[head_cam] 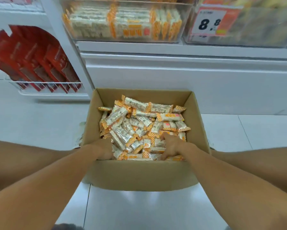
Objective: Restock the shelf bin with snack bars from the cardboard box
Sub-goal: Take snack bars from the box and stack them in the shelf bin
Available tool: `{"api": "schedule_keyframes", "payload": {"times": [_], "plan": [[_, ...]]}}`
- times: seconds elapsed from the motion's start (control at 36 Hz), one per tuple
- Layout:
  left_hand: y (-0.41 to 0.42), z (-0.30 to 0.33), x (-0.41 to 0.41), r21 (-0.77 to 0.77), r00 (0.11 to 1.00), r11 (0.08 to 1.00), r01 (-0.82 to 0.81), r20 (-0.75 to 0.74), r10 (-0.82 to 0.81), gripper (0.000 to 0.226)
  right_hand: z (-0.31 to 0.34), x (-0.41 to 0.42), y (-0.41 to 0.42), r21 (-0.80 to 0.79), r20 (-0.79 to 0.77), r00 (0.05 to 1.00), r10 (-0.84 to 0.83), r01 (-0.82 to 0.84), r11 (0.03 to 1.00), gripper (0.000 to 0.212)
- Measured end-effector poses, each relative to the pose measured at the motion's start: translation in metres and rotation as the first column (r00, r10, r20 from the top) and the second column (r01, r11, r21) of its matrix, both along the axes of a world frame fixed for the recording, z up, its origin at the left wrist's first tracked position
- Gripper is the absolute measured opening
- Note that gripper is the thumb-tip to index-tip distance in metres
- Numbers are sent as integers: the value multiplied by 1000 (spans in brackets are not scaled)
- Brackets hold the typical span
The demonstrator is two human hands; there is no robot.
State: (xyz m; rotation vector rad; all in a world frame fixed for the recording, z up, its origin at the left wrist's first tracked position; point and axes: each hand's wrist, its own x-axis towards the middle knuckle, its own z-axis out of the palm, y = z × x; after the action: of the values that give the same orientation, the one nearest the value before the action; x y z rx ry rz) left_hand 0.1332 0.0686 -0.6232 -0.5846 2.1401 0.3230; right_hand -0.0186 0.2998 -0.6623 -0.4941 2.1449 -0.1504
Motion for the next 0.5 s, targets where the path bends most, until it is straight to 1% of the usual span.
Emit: {"api": "schedule_keyframes", "payload": {"times": [0.06,0.08,0.14,0.19,0.25,0.31,0.33,0.36,0.39,0.42,0.47,0.5], "plan": [[2,3,-3,-3,997,998,59,48,-59,50,-8,5,1,13,-29,1000,-5,6,1000,98],[3,4,-4,-9,994,996,86,72,-85,44,-8,7,0,6,-40,999,-1,1,1000,95],[5,6,-6,-37,981,986,161,113,-156,40,-5,8,-4,14,-57,996,76,-75,997,77],[8,9,-8,-89,960,964,249,152,-234,39,-1,9,-8,69,-79,982,174,-169,983,57],[8,5,-10,-119,933,937,327,197,-301,34,3,10,-12,128,-86,966,246,-234,964,49],[4,-3,-12,-118,909,921,371,246,-335,29,2,8,-12,159,-65,966,252,-239,958,44],[2,-8,-12,-125,906,917,378,254,-339,24,2,8,-13,166,-57,966,253,-240,956,37],[-1,-10,-12,-147,910,914,378,243,-337,18,4,7,-13,179,-52,960,274,-261,949,32],[-3,-11,-13,-169,914,909,380,219,-341,12,5,7,-12,185,-48,956,288,-275,943,33],[-5,-9,-15,-185,926,913,364,180,-332,11,8,5,-12,197,-42,947,318,-305,932,36],[-9,-2,-22,-178,959,943,281,85,-270,23,14,-1,-9,166,4,969,247,-245,955,39],[-11,3,-26,-147,977,966,214,51,-209,30,18,-7,-9,133,49,984,171,-176,975,37]]}}
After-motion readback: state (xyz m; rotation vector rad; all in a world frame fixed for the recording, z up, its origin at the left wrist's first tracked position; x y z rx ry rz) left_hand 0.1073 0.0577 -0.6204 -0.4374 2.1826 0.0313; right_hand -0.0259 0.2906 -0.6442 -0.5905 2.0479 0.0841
